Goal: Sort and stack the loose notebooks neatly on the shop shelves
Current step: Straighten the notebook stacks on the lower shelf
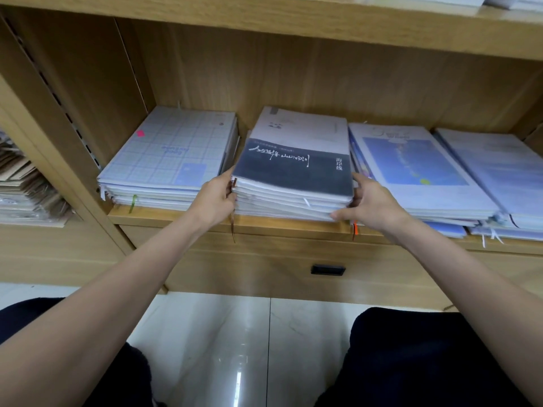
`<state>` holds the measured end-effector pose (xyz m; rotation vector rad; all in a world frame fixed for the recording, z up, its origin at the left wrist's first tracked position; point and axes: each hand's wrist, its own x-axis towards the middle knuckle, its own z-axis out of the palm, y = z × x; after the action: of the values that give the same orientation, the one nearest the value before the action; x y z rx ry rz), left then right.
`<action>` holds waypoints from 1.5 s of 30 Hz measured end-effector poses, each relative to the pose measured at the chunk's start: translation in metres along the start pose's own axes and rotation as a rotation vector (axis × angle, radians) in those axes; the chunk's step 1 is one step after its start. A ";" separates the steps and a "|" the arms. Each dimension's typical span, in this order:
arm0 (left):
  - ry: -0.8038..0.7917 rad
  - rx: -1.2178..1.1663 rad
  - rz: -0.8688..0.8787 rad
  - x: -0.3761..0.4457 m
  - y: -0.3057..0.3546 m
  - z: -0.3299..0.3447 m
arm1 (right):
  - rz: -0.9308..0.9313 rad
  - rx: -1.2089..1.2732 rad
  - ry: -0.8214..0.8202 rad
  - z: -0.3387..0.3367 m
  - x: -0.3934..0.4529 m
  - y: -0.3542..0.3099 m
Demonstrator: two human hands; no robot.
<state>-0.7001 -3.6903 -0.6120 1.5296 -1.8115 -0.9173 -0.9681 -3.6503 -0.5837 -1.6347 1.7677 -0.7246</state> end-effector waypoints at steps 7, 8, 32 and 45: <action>-0.097 0.053 -0.085 -0.002 -0.005 0.004 | 0.077 -0.032 -0.062 0.011 0.007 -0.002; -0.098 0.043 -0.101 -0.003 -0.007 0.005 | 0.086 -0.082 -0.063 0.013 0.007 -0.003; 0.065 0.120 -0.032 -0.013 -0.011 0.007 | 0.016 0.011 -0.109 0.011 0.024 -0.003; 0.059 -0.190 -0.083 -0.006 -0.017 0.012 | 0.001 0.024 -0.044 0.014 0.011 0.002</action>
<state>-0.6993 -3.6843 -0.6328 1.5042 -1.5817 -1.0410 -0.9594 -3.6608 -0.5956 -1.6215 1.7221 -0.7019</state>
